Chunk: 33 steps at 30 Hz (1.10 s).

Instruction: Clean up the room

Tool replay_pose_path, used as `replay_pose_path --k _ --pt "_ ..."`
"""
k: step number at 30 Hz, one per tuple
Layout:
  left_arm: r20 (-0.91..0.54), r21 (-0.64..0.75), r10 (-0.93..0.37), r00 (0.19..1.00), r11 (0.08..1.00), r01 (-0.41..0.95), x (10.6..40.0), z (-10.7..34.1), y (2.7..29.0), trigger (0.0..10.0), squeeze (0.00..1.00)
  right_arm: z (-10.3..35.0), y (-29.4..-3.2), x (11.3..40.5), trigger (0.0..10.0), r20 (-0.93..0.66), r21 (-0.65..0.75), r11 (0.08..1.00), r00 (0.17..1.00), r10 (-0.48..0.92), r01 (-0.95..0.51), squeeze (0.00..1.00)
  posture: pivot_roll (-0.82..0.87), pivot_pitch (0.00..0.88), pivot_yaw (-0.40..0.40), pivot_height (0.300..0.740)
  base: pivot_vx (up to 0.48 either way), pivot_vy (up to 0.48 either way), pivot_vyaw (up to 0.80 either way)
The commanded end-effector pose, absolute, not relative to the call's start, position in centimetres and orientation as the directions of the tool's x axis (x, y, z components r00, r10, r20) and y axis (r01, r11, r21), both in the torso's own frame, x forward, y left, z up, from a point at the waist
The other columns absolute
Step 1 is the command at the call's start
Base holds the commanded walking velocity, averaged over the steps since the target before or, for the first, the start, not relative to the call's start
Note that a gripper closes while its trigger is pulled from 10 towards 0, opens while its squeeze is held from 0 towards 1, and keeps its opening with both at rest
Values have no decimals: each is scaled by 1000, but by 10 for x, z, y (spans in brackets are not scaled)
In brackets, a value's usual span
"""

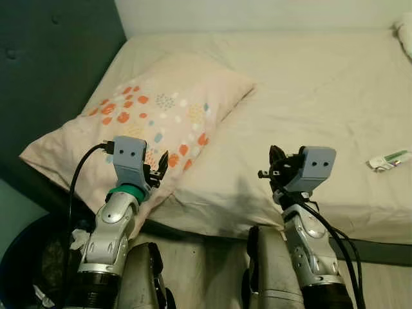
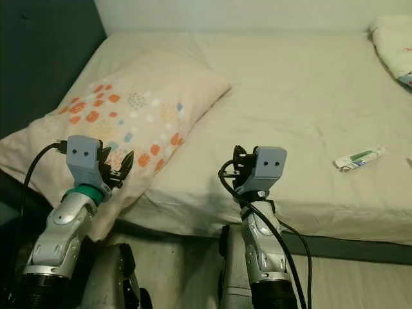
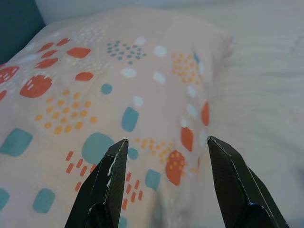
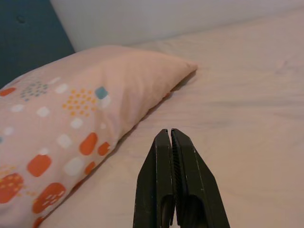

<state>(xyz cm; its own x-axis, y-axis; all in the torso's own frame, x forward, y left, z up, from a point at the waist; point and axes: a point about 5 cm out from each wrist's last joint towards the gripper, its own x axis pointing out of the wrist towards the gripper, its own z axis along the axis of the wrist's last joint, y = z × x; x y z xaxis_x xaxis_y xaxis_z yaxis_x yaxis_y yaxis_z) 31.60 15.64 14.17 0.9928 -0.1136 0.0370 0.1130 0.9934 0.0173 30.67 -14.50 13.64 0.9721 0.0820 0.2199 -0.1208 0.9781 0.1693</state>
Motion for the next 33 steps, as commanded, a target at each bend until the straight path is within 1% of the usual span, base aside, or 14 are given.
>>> replay_pose_path --k 1,4,5,8,9,10,12,13,15,18,22,25,27,33 --pt "-28 -4 -44 999 999 43 313 128 171 10000 0 133 -144 304 10000 213 182 976 974 83 -123 0 -75 139 124 511 0 0 0" --pt "-47 -19 7 999 1000 -8 314 124 179 10000 0 132 -143 303 10000 209 181 974 973 101 -140 0 -75 141 122 511 0 0 0" --pt "-66 -30 70 995 997 -72 313 120 189 10000 0 132 -140 303 10000 208 175 971 970 126 -163 0 -74 142 120 511 0 0 0" --pt "-70 -35 96 993 994 -99 313 119 194 10000 0 132 -139 302 10000 209 173 969 968 137 -174 0 -74 142 120 511 0 0 0" --pt "-76 -53 151 986 987 -155 312 117 203 10000 0 132 -137 302 10000 210 166 966 964 161 -197 0 -73 142 119 511 0 0 0" --pt "-76 -53 151 986 987 -155 312 117 203 10000 0 132 -137 302 10000 210 166 966 964 161 -197 0 -73 142 119 511 0 0 0" --pt "-82 -115 296 952 946 -304 305 115 232 10000 0 132 -132 300 10000 207 145 957 953 219 -251 0 -71 142 113 511 0 0 0" --pt "-82 -115 296 952 946 -304 305 115 232 10000 0 132 -132 300 10000 207 145 957 953 219 -251 0 -71 142 113 511 0 0 0" --pt "-68 -188 378 923 904 -384 292 120 253 10000 0 132 -129 299 10000 203 124 948 943 264 -292 0 -64 144 102 511 0 0 0" --pt "-29 -209 412 911 888 -409 283 129 262 10000 0 131 -129 299 10000 198 117 943 938 284 -310 0 -57 146 93 511 0 0 0" --pt "6 -214 519 855 835 -506 269 143 275 10000 0 132 -127 303 10000 194 112 936 931 310 -335 0 -35 148 77 511 0 0 0" --pt "-9 -228 537 844 820 -524 269 141 276 10000 0 133 -126 305 10000 194 112 932 928 319 -344 0 -24 148 69 511 0 0 0" --pt "-105 -329 547 831 769 -548 270 127 279 10000 0 135 -121 309 10000 197 109 925 920 338 -363 0 -18 149 62 511 0 0 0" --pt "-155 -398 507 848 753 -523 271 120 276 10000 0 136 -119 309 10000 197 108 922 917 347 -372 0 -18 149 62 511 0 0 0"
